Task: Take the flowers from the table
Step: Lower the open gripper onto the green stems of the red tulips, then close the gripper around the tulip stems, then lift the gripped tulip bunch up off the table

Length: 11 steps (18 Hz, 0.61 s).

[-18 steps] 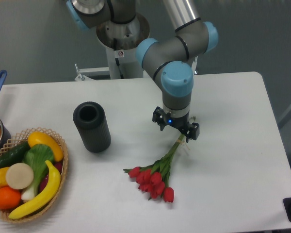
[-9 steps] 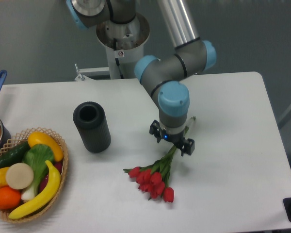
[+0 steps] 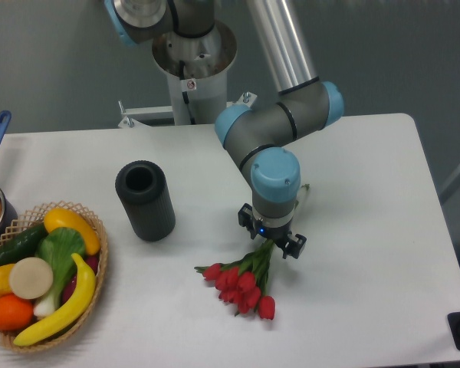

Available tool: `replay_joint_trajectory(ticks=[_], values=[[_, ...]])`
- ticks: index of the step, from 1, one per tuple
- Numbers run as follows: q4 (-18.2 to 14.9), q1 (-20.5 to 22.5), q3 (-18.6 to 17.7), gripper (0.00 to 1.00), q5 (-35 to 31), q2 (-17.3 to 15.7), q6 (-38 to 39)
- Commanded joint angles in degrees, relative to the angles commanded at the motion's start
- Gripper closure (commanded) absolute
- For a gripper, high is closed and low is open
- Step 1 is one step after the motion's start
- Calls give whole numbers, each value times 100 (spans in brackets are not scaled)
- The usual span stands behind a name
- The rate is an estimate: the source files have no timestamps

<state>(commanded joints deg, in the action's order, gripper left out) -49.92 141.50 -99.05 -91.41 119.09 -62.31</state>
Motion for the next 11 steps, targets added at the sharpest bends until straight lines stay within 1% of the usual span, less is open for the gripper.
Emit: replay_joint_trajectory(ticks=[1,2,3,4,7,11], values=[[-9,9,9,47,96,0,-17],[-9,9,9,64,184,-9,-18],[-9,17,9,84,255,-17,-18],[-9,35,0,100,334,-52,-18],[-9,70,-44,100,405,-97,-9],[-26,53,-70,100,344,-184,61]])
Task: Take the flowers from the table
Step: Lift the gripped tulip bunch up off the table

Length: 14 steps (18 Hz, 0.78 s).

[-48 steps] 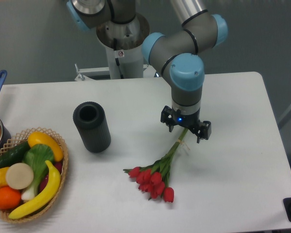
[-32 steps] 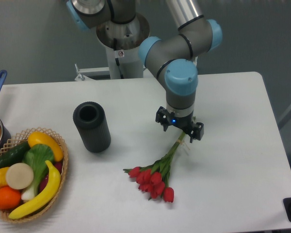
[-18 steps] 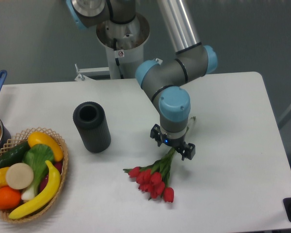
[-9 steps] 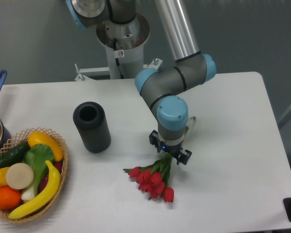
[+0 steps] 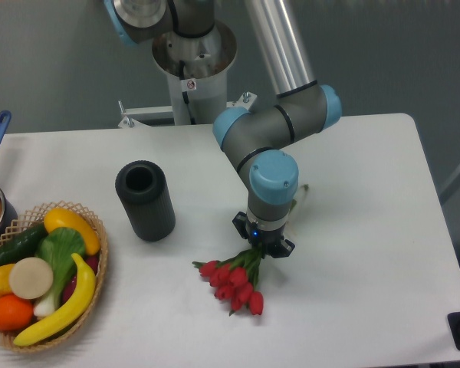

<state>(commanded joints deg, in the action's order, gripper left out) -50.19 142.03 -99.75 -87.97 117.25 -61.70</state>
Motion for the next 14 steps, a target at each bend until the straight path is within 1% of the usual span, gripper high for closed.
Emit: replay_joint_trajectory(ticks=[5,7,10,14], values=[[-26,96,35,100,-9,-202,79],[-61,210,123,100,8,-342,79],[-123,325,333,100,17,-440,71],[-509,325,728,100,-9,-448,35]])
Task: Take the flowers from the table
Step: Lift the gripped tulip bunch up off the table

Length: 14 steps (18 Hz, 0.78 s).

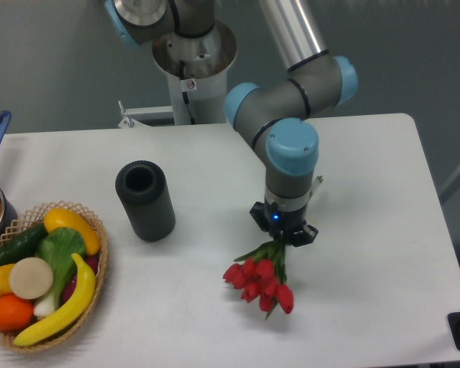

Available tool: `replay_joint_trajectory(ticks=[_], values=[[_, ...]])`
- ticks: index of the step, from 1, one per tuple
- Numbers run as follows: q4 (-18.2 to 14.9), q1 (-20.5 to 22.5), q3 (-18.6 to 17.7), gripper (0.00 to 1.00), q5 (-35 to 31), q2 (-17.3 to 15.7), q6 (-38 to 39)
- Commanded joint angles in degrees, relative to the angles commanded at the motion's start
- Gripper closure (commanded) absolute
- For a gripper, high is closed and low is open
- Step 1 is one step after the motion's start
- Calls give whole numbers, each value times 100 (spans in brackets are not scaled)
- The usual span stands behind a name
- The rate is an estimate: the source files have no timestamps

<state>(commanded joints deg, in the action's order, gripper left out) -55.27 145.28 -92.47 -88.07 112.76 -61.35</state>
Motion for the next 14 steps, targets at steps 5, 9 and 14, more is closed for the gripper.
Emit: replay_joint_trajectory(ticks=[5,9,14], values=[[-852,-9,562,100,-9,26,-70],[-1100,-9,713,100,-9,35,-176],[-1100,9,730,100,-9,18,-211]])
